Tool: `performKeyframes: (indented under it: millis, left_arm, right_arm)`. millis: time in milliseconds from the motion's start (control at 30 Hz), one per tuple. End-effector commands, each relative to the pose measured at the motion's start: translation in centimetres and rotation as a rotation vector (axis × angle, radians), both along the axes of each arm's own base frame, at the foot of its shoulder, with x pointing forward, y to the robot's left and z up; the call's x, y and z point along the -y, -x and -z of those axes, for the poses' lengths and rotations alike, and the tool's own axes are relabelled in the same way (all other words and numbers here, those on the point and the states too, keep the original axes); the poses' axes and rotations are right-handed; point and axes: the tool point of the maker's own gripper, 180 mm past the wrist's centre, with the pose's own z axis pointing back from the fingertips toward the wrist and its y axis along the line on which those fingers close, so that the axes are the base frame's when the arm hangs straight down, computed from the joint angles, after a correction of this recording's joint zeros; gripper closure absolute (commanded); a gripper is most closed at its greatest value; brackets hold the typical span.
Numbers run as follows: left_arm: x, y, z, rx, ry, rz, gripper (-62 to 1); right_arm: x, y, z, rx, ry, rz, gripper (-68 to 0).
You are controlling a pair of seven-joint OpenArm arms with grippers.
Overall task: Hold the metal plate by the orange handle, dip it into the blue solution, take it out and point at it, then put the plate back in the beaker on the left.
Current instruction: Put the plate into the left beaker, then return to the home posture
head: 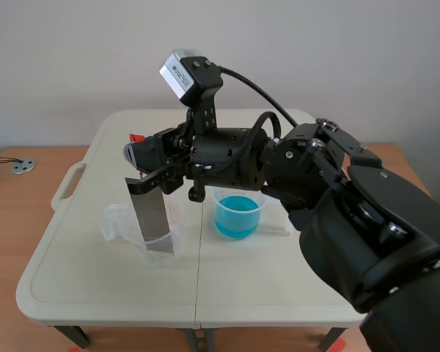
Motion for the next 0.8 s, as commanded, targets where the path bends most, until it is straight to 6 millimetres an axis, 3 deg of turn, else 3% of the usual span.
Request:
performKeyframes:
  millis: [0, 233, 667, 767]
  left_arm:
    - [0.5, -0.4, -0.3, 0.020, 0.016, 0.000, -4.5]
    - [0.5, -0.4, -0.3, 0.020, 0.016, 0.000, -4.5]
    - [0.5, -0.5, -0.4, 0.022, 0.016, 0.001, -4.5]
    - [0.5, -0.5, -0.4, 0.022, 0.016, 0.001, -4.5]
  right_arm:
    - [-0.3, -0.2, -1.3, 0.028, -0.027, -0.008, -1.3]
    - [-0.3, -0.1, -0.9, 0.027, -0.003, -0.011, -5.6]
    - [0.3, -0.5, -0.3, 0.047, 0.049, -0.002, -5.6]
    - [0.8, -1.1, -0.5, 0.050, 0.045, 0.019, -13.7]
